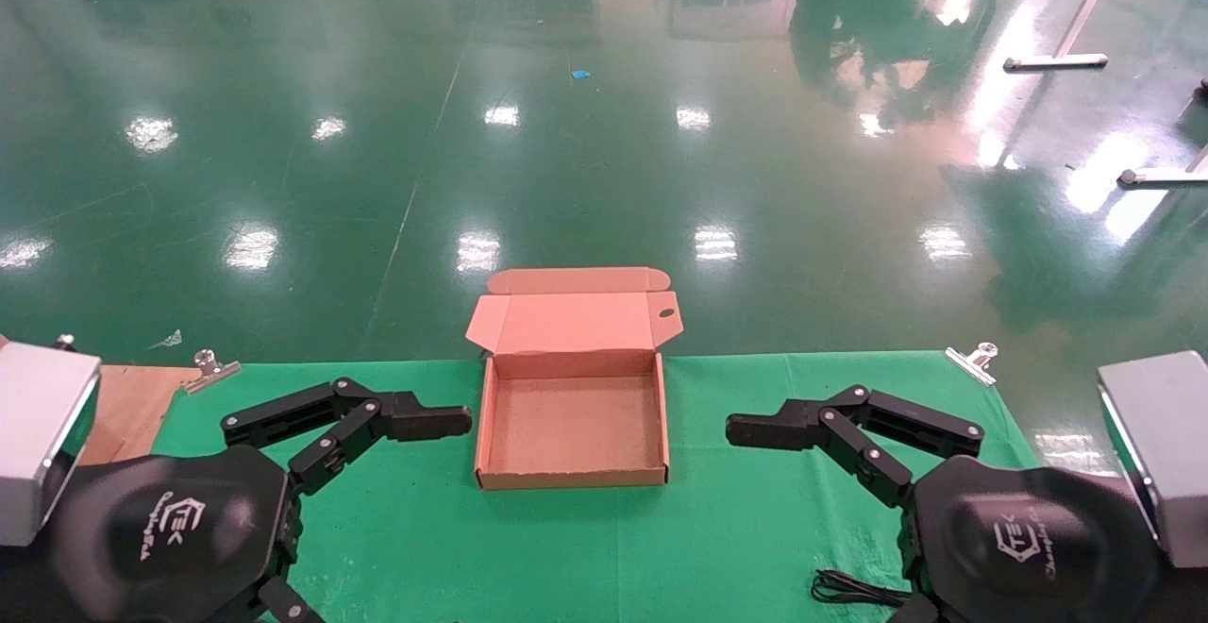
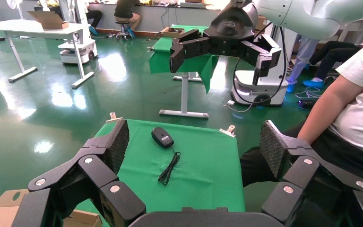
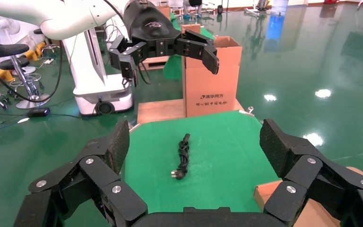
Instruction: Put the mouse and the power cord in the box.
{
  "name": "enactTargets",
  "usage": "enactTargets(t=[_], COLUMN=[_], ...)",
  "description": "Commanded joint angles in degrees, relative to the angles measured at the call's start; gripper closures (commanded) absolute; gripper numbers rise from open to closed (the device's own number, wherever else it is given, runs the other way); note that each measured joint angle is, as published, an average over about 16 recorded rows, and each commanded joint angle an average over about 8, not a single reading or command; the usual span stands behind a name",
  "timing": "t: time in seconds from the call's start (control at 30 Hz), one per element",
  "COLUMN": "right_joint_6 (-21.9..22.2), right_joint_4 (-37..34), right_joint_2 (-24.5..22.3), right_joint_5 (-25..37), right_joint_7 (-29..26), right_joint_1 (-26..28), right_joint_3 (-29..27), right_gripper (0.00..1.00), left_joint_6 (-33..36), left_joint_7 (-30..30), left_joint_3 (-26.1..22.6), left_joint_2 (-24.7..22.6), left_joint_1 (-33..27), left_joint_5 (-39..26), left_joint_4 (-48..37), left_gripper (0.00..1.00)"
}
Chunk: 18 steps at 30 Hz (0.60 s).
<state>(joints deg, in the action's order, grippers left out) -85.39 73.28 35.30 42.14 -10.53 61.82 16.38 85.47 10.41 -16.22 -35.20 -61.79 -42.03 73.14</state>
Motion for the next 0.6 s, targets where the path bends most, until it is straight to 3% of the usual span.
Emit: enactTargets(t=[0.03, 0.6], right_joint_6=[0.0, 0.0], right_joint_4=[0.0, 0.0], right_joint_2=[0.0, 0.0], right_joint_5=[0.0, 0.0], right_joint_7=[0.0, 0.0], right_joint_1=[0.0, 0.0], right_joint_3=[0.0, 0.0], right_gripper=[0.0, 0.0], left_joint_6=[0.0, 0.0], left_joint_7=[0.0, 0.0], left_joint_3=[0.0, 0.0], left_joint_2=[0.0, 0.0], left_joint_1=[0.0, 0.0], left_joint_5=[0.0, 0.0], left_joint_4=[0.0, 0.0], left_gripper=[0.0, 0.0])
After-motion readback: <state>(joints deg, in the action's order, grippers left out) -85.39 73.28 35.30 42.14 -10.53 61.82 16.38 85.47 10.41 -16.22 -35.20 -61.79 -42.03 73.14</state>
